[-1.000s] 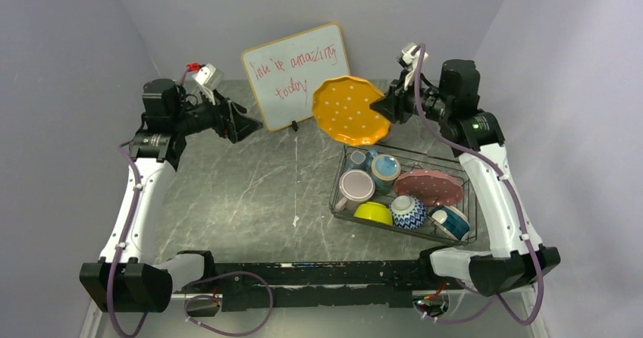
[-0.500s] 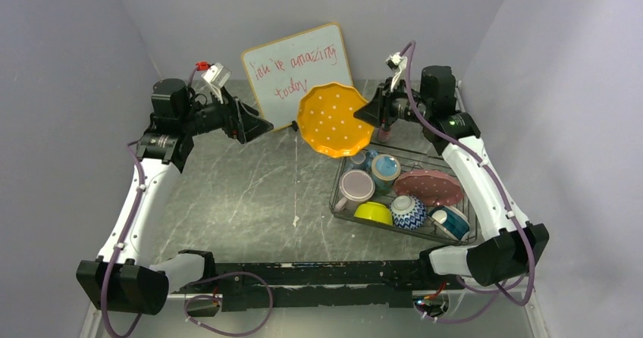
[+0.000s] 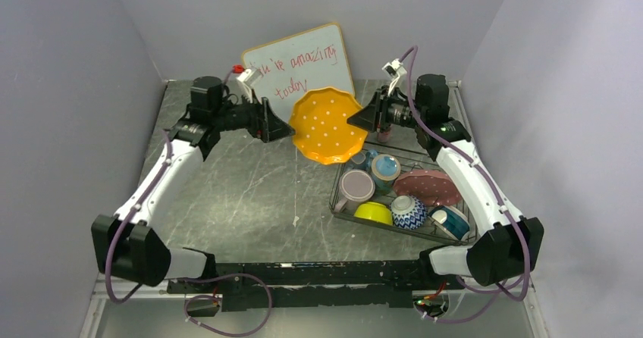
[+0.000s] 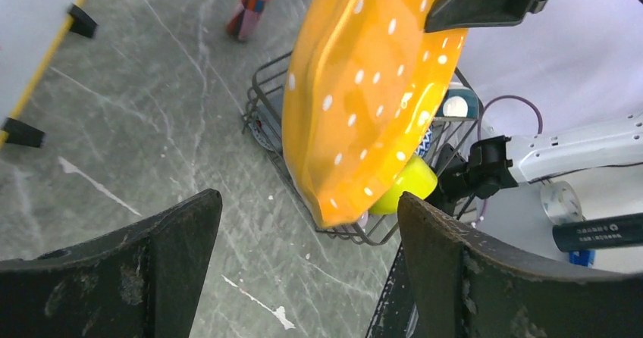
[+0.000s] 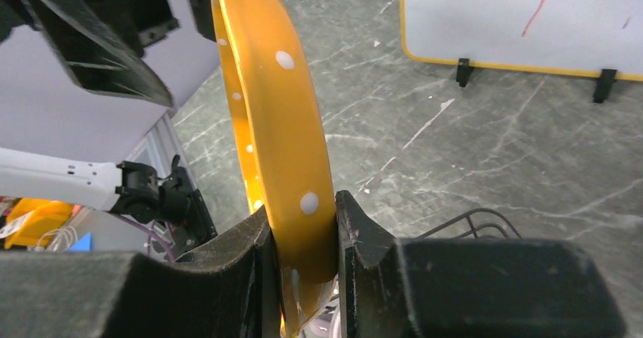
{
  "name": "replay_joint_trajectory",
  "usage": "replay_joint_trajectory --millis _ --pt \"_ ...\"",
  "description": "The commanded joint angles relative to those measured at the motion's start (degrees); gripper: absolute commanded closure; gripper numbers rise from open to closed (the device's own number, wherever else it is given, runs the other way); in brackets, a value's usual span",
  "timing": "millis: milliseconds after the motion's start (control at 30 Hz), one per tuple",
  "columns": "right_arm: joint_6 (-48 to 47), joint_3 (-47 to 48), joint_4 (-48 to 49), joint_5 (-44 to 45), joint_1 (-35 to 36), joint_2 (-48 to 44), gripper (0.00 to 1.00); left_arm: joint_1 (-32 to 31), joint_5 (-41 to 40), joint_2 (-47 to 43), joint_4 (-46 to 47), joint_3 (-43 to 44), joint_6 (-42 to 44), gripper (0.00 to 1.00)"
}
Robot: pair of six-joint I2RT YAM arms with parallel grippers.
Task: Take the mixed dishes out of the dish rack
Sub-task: Place the plate at the center of the board.
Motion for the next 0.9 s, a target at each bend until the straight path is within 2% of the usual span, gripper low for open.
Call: replay_joint_trajectory --millis 0,100,200,367,533,600,633,700,767,800,867 --pt "6.08 -0.32 14.01 -6.81 0.13 -1.48 1.0 -3.62 -1.31 3.41 2.13 3.94 0.92 0.09" --pt "7.5 -1.79 16.53 -8.31 0.18 -0.95 1.0 -5.57 -0.71 5.42 3.52 4.44 0.17 0.13" --pt "9.21 -3.74 19.48 -10.05 0.13 -0.47 1.0 -6.22 0.46 6.81 5.35 4.08 -1.11 0.22" --pt "10.36 -6.52 22.94 -11.34 0.18 -0.45 1.0 -6.23 1.27 6.58 9.48 2.0 -2.29 0.46" --pt "10.01 -7.0 23.25 -11.54 0.09 -0.07 1.0 -6.23 1.88 5.99 10.6 0.48 -2.05 0.78" --pt "9.96 -7.13 23.51 -11.69 0.07 0.14 1.0 -6.23 1.49 5.68 10.43 0.27 -1.71 0.96" --pt "10.11 -7.27 23.84 -11.88 0.05 0.24 0.99 -6.23 1.28 5.47 10.23 0.19 -1.7 0.97" --pt "10.01 -7.45 24.03 -12.03 0.0 0.43 0.8 -6.15 0.92 4.84 9.72 -0.02 -1.83 0.97" --pt "8.6 -7.06 22.65 -11.71 -0.06 0.31 0.53 -5.85 0.14 3.98 8.89 -0.13 -2.03 0.97" --pt "7.61 -6.71 21.58 -11.15 -0.19 0.06 0.42 -5.54 -0.3 3.56 8.46 -0.21 -2.31 0.97" --pt "6.13 -6.42 19.92 -10.41 -0.51 -0.59 0.25 -4.6 -1.09 2.67 7.53 -0.38 -3.33 0.97"
